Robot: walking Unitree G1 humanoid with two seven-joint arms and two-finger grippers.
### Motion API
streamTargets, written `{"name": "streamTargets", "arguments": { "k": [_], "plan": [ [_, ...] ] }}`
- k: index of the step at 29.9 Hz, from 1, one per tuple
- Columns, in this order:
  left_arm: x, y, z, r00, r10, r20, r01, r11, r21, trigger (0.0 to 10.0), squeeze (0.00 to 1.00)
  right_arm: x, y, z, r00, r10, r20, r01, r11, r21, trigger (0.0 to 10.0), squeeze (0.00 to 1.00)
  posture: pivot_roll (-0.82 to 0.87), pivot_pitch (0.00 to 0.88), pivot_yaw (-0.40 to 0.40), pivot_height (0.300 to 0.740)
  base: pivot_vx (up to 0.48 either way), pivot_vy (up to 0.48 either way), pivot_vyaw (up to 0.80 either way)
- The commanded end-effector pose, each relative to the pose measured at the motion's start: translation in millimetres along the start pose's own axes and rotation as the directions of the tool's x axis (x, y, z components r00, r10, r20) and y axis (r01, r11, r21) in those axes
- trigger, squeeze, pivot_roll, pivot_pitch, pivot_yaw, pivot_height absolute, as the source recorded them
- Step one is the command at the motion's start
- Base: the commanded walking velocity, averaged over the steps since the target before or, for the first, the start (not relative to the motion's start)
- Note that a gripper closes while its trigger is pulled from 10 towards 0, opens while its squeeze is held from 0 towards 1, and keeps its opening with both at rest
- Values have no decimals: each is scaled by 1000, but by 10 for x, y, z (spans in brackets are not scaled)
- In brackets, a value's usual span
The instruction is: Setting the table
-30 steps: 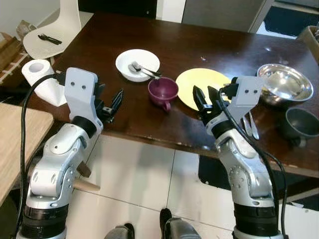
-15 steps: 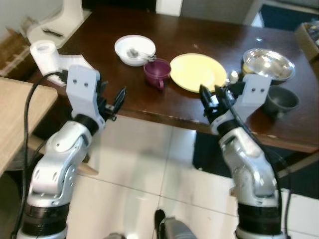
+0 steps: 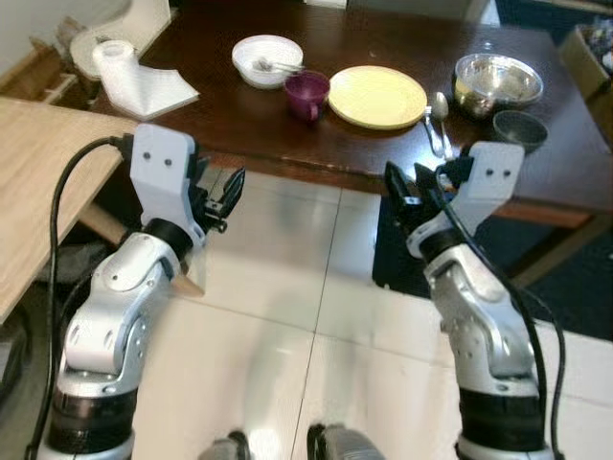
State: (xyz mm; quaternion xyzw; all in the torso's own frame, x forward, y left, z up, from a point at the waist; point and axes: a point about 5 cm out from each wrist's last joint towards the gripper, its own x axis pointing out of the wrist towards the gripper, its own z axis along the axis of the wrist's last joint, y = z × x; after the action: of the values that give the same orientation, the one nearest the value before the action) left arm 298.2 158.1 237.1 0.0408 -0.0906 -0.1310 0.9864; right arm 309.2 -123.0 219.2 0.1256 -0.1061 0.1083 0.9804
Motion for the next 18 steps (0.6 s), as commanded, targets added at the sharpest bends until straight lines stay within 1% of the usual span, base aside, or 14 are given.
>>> {"name": "streamTargets", "arguments": {
  "k": [1, 4, 12, 18],
  "plan": [
    [-24, -3, -35, 1000, 2, -14, -2, 1000, -5, 10000, 0, -17, -14, -5, 1000, -5, -4, 5, 999, 34, 10000, 0, -86, 98, 23, 740, -352, 0, 0],
    [-23, -4, -35, 1000, 1, -14, -1, 1000, -7, 10000, 0, -14, -8, 9, 1000, -2, -1, 2, 998, 57, 10000, 0, -86, 98, 23, 740, -301, 0, 0],
    [-15, -10, -33, 1000, -3, -19, 3, 1000, -25, 10000, 0, -10, -24, 17, 1000, -10, 2, 10, 997, 70, 10000, 0, -86, 98, 23, 740, 0, 0, 0],
    [-18, -21, -39, 1000, -8, -20, 8, 1000, -23, 10000, 0, -12, -23, 22, 1000, -7, 4, 7, 997, 74, 10000, 0, -88, 98, 21, 740, 0, 0, 0]
  ]
}}
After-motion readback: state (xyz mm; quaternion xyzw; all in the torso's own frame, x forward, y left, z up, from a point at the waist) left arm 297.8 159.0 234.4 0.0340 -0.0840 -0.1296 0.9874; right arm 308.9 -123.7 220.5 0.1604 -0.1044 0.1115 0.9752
